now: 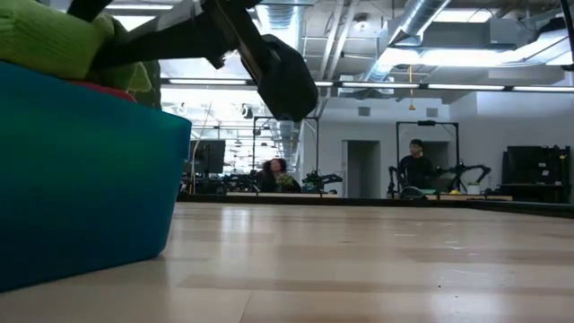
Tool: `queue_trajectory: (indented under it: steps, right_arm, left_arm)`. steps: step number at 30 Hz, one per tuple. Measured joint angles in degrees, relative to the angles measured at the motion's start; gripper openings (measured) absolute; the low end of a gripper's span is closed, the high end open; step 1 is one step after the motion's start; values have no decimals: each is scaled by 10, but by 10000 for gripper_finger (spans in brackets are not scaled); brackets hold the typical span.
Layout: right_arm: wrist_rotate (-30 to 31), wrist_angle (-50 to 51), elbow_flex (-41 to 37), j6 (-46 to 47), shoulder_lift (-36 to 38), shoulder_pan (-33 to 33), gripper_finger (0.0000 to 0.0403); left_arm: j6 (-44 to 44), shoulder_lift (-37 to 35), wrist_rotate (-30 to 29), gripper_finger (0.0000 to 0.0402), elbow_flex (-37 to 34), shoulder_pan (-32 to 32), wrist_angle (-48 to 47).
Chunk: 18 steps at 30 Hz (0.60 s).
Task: Fold microfiber towels
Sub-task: Stack the folded green microfiber on the pink microfiber cloth in the blue bin
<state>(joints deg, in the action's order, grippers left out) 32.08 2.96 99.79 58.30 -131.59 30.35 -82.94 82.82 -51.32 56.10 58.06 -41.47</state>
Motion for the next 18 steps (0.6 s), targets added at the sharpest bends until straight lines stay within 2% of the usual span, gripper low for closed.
queue_trajectory:
  steps: [4, 7, 9, 14, 18]
  right_arm:
    - [0, -3, 0, 1, 0, 0, 105]
    - [0, -3, 0, 1, 0, 0, 120]
    - [1, -1, 0, 1, 0, -1, 129]
    - [1, 1, 0, 0, 0, -8, 149]
    - [0, 1, 0, -21, 0, -12, 161]
  left_arm:
    - [-12, 7, -21, 0, 59, 24, -49]
    - [19, 10, -84, 0, 68, 49, -15]
    - [28, 25, -101, 0, 63, 55, 12]
    - [-14, 107, -66, 0, 55, 55, 9]
    - [-85, 158, -22, 0, 55, 50, -42]
